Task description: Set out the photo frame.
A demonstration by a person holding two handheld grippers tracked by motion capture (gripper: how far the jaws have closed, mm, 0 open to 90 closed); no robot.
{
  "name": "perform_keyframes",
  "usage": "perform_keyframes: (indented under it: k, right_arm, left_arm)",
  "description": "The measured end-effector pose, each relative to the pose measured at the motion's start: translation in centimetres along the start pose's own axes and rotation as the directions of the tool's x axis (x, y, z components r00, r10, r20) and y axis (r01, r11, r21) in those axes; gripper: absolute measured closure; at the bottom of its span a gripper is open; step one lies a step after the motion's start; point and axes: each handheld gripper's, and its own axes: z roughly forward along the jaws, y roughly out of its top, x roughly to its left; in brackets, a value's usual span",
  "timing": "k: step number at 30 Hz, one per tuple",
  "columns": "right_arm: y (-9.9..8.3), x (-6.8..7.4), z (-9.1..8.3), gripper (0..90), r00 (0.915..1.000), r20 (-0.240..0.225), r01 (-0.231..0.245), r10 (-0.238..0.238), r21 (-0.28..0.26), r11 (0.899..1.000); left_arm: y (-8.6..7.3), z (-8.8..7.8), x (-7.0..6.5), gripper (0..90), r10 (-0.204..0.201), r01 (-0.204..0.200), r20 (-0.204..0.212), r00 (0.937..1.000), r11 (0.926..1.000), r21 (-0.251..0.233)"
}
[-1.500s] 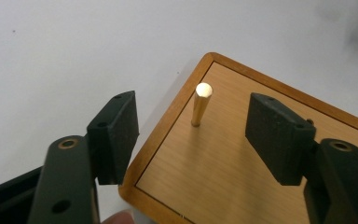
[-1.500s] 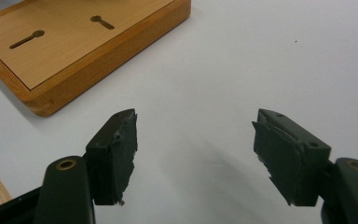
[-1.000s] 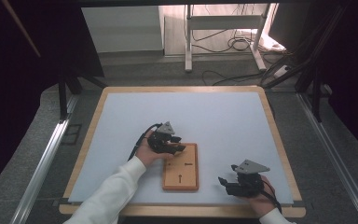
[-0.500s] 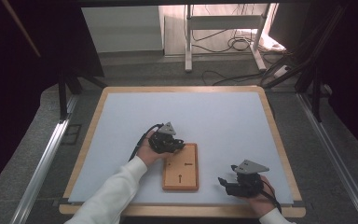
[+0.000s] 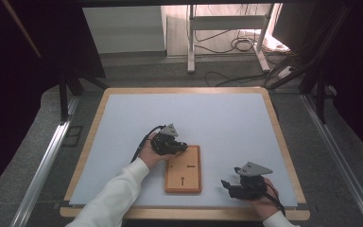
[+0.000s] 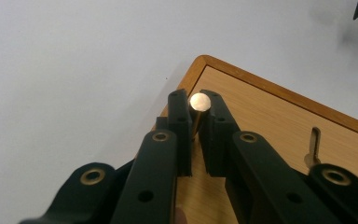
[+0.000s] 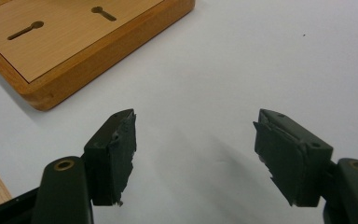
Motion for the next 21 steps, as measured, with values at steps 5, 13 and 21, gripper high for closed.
perform_keyframes:
  k: [5, 13, 21]
  right_arm:
    - [0.02, 0.08, 0.01, 29.5, 1.0, 0.0, 0.004, -0.004, 0.0, 1.0]
    - [0.08, 0.32, 0.08, 29.3, 0.9999, -0.005, 0.009, -0.009, -0.003, 1.0]
    - [0.1, 0.36, 0.04, 29.3, 0.9999, -0.003, 0.01, -0.01, -0.003, 1.0]
  left_arm:
    - [0.03, 0.0, 0.12, 83.8, -0.011, 0.011, 0.011, 0.9999, 0.9999, 0.003]
    - [0.1, -0.01, 0.22, 83.7, -0.021, 0.021, 0.017, 0.9996, 0.9997, 0.01]
    - [0.21, -0.01, 0.39, 83.4, -0.028, 0.027, 0.031, 0.9991, 0.9995, 0.018]
